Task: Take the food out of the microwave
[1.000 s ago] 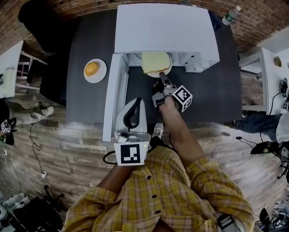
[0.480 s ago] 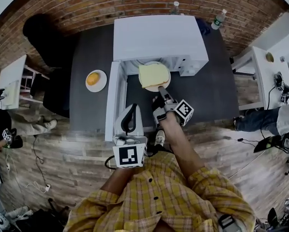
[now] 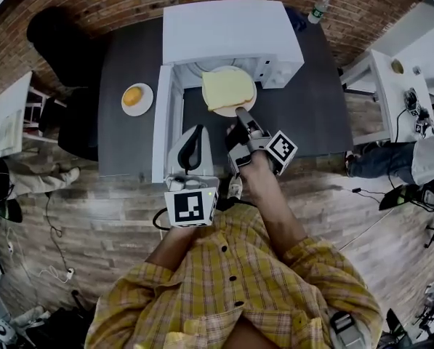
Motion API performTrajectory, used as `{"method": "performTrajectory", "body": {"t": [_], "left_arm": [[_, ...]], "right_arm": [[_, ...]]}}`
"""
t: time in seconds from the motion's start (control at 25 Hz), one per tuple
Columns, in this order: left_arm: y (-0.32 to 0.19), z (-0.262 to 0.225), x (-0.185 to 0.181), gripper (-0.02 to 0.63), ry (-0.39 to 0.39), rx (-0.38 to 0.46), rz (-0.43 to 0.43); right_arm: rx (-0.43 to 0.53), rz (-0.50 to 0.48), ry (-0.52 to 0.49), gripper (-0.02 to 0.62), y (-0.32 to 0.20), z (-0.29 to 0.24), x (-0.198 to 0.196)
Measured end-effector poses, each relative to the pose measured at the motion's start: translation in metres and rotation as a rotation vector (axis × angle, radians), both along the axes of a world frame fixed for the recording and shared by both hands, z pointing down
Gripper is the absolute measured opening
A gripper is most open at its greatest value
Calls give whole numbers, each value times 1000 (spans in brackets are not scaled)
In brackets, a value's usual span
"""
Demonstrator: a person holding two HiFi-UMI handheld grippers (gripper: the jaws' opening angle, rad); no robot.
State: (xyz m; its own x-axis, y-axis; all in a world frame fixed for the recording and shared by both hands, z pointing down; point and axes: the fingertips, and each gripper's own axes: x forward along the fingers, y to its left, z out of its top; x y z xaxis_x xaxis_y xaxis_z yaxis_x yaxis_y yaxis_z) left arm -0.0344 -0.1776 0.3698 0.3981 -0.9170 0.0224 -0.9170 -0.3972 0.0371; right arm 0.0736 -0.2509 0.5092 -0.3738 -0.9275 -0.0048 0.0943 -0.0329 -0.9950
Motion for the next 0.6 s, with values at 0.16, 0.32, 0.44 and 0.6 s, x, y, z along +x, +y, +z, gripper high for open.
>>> {"method": "performTrajectory", "body": {"t": [0.16, 0.32, 0.44, 0.6], "left_arm": [[5, -4, 2, 2, -1, 6, 7], [10, -10, 2, 2, -8, 21, 9], [13, -15, 5, 2, -5, 34, 18], [16, -20, 7, 2, -10, 42, 26]], "right_arm": [[27, -2, -7, 20, 13, -22, 1], [42, -7, -12, 20, 23, -43, -1], [53, 2, -27, 20, 31, -58, 2], [68, 1, -25, 21, 39, -76, 3]]}}
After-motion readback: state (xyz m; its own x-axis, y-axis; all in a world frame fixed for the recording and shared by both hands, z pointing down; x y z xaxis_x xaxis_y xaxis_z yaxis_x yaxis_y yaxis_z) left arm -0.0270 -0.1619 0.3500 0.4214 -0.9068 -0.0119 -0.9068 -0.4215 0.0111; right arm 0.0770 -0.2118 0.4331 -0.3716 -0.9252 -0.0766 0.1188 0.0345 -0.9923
